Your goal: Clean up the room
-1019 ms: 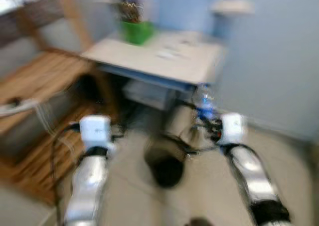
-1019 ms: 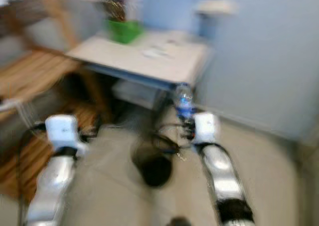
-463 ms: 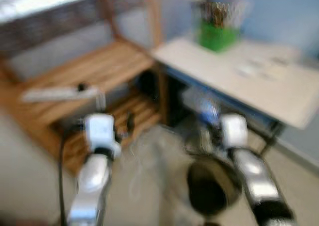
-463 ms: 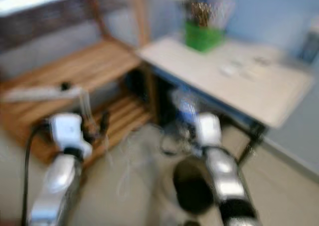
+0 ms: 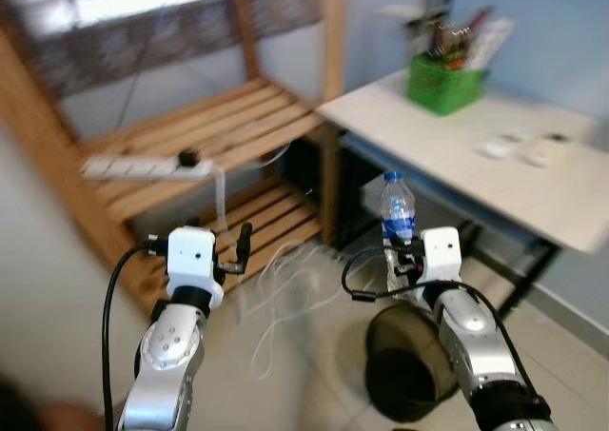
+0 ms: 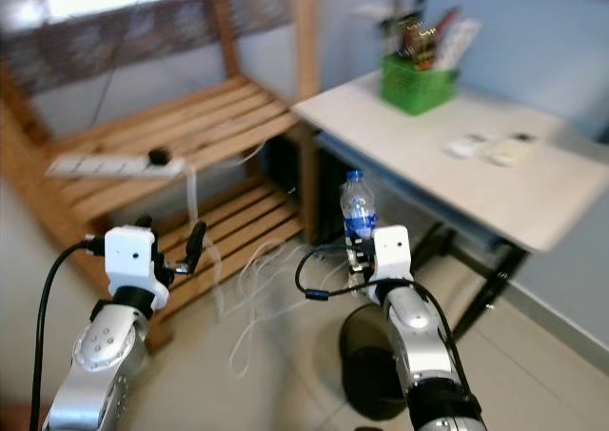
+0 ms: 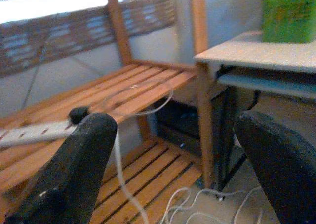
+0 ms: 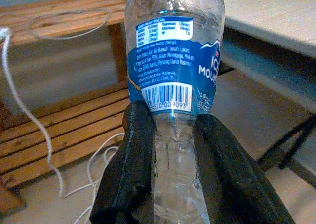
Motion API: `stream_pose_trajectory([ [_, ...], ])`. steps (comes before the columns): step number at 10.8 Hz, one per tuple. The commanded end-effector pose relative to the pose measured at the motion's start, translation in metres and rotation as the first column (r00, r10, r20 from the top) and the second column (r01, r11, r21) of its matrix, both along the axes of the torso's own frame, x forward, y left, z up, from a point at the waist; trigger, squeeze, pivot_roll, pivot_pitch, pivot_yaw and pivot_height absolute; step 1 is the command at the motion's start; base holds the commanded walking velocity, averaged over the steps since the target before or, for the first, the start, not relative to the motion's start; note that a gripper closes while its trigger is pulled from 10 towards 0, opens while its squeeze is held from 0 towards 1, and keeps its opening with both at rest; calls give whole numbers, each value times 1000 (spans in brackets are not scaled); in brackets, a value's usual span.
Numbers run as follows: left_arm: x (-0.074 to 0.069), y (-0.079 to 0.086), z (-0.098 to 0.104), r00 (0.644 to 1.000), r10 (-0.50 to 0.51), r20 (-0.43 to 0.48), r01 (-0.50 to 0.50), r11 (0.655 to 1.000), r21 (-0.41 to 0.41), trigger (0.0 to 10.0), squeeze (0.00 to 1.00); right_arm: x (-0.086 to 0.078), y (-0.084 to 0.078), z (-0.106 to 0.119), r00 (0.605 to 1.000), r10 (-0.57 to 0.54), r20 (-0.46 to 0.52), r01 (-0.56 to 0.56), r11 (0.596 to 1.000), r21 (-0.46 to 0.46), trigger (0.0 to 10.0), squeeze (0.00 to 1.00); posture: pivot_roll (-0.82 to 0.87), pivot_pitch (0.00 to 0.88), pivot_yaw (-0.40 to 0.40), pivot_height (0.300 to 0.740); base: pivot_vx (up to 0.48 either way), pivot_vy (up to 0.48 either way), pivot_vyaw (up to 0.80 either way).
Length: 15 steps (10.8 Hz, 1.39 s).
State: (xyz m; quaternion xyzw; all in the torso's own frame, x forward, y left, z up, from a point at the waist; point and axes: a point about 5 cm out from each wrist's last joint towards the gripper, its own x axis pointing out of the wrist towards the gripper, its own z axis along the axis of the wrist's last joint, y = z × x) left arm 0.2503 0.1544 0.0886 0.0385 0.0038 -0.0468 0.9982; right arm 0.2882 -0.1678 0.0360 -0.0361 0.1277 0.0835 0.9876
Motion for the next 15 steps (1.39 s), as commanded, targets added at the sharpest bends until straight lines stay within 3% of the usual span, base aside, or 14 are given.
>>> stream_pose_trajectory([
  [1,3,-5,5,1000,-22,15,22,1000,16,10000,0,7,0,12,998,8,60,-7,1000,-18,10000,0,-79,0,121,740,304,-368,0],
  [4,4,-14,3,998,-57,4,57,998,15,10000,0,5,-1,11,998,7,62,-6,1000,-21,10000,0,-89,0,123,740,290,-379,0],
  [9,4,-16,6,999,-49,8,49,999,-18,10000,0,3,-1,7,999,28,36,-26,999,-33,10000,0,-89,0,116,740,0,0,0],
  [11,2,-15,8,998,-54,11,55,998,-20,10000,0,-14,-10,-16,991,109,-80,-118,986,-117,10000,0,-75,0,119,740,0,0,0],
  [13,0,-13,8,998,-57,4,57,998,-13,10000,0,-26,-23,-32,984,94,-154,-116,984,-138,10000,0,-68,0,126,740,0,0,0],
  [15,3,-11,6,999,-49,-20,49,999,15,10000,0,-24,-18,-44,978,69,-199,-104,980,-169,10000,0,-48,0,135,740,0,0,0],
])
